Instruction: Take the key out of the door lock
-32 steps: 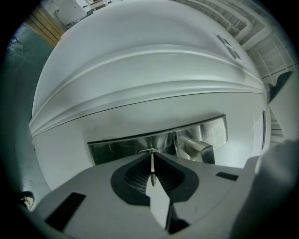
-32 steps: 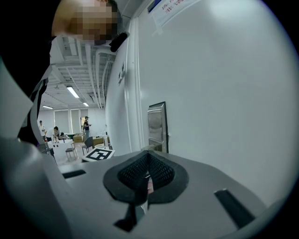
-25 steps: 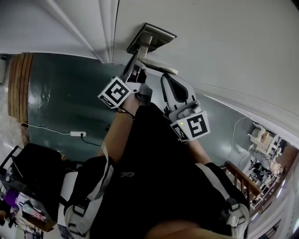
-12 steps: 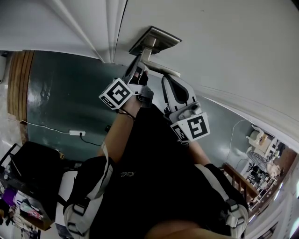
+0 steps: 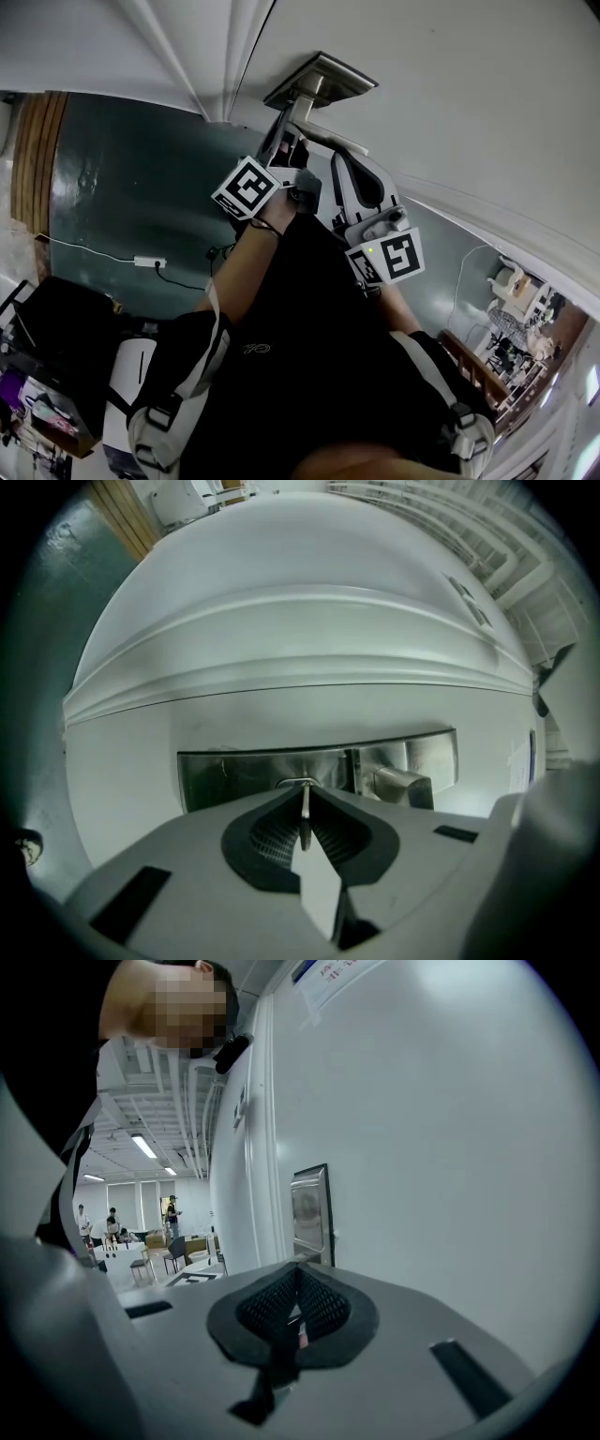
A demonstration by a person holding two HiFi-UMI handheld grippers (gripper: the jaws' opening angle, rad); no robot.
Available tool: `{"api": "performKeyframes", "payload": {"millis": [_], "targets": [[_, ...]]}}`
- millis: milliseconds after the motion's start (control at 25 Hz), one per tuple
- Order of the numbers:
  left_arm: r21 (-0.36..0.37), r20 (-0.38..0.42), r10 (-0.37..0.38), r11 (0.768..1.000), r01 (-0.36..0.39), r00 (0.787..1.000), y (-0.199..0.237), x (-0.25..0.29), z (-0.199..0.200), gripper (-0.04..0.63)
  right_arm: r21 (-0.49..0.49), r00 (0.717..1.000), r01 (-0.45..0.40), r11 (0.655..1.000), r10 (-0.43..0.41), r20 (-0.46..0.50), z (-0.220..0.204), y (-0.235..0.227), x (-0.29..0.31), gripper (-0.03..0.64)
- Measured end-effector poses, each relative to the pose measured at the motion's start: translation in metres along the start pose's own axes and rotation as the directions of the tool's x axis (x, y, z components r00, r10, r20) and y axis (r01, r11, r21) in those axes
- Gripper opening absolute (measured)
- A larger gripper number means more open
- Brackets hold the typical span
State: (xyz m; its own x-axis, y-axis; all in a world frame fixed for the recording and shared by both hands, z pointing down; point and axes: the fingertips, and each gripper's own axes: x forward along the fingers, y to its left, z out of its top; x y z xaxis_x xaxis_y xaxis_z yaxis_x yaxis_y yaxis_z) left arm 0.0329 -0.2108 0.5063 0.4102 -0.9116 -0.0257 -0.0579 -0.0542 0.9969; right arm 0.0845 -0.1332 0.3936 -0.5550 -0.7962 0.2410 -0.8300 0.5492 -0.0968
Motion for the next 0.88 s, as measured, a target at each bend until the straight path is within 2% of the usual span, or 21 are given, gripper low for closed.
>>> {"api": "performKeyframes", "payload": {"millis": [240,560,880], "targets": [[-0.011,0.018,-0.028,1.000,0.028,0.999,-0.0030,-0.0004,0.0007,0.037,0.006,1.000,-0.001,1.000,0.001,0.002,0.0024,0.0036,-0.0003,0.008],[0.005,0.012,-0.005,1.000,0.005,1.000,0.0008,0.0020,-0.0021,0.036,0.008,1.000,0.005,1.000,-0.005,0.010,0.0009,0.0050,-0.0022,0.008],[-0.015,0.009,-0.011,1.000,0.012,1.000,0.0020,-0.0048,-0.0040,0.035,0.010,1.000,0.024,1.000,-0.024,0.010,0.0003,0.0002,-0.0072,0.008]]}}
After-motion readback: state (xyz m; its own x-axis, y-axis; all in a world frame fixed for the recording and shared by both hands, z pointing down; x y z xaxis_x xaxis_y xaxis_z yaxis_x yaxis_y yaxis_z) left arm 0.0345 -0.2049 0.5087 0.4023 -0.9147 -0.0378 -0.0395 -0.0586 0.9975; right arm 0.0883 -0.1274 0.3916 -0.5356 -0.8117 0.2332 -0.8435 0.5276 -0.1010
